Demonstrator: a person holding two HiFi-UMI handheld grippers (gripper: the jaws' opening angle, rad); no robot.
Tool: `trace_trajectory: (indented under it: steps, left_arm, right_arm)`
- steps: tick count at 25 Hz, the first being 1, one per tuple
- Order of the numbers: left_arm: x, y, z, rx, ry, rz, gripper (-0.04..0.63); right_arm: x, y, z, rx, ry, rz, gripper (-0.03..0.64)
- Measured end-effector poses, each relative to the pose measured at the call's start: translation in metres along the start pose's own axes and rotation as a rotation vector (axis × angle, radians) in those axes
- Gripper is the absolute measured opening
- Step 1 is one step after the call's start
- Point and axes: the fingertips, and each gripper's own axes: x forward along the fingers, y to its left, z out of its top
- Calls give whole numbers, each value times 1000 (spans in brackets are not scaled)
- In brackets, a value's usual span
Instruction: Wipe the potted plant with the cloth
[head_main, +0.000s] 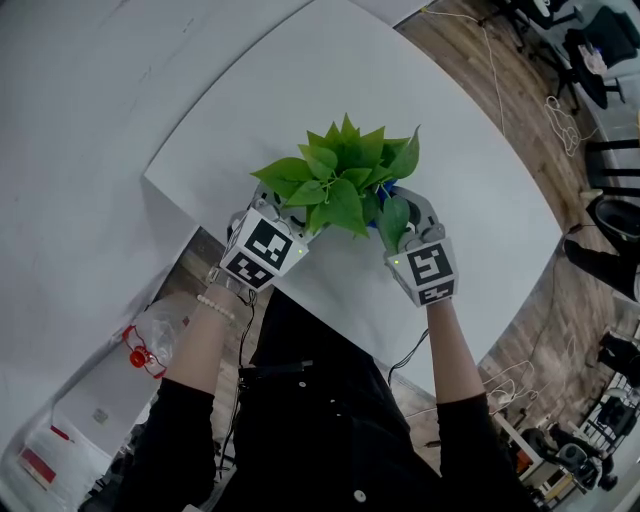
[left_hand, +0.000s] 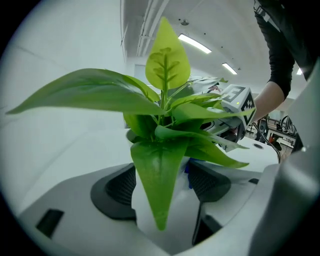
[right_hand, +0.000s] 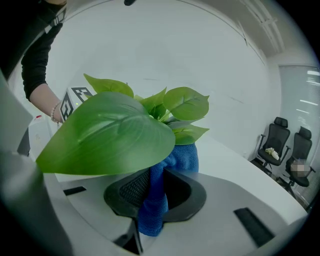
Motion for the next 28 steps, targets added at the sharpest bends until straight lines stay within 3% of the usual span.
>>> trace_trajectory:
  steps: [17,23,25,28]
  left_arm:
    - [0,-28,-2,-149,47,238,342]
    - [2,-39,-1,-224,61,355,342]
    - [3,-43,-1,-243,60,368,339]
    - [4,-48,0,-265,47,321,341]
  right_arm:
    - [-27,39,-18,-2,18,31,94]
    - [-34,56,-23,16,16,53,94]
    - [-36,58,-25,42,12,50,94]
    - [-40,57,-28,64,9,44,94]
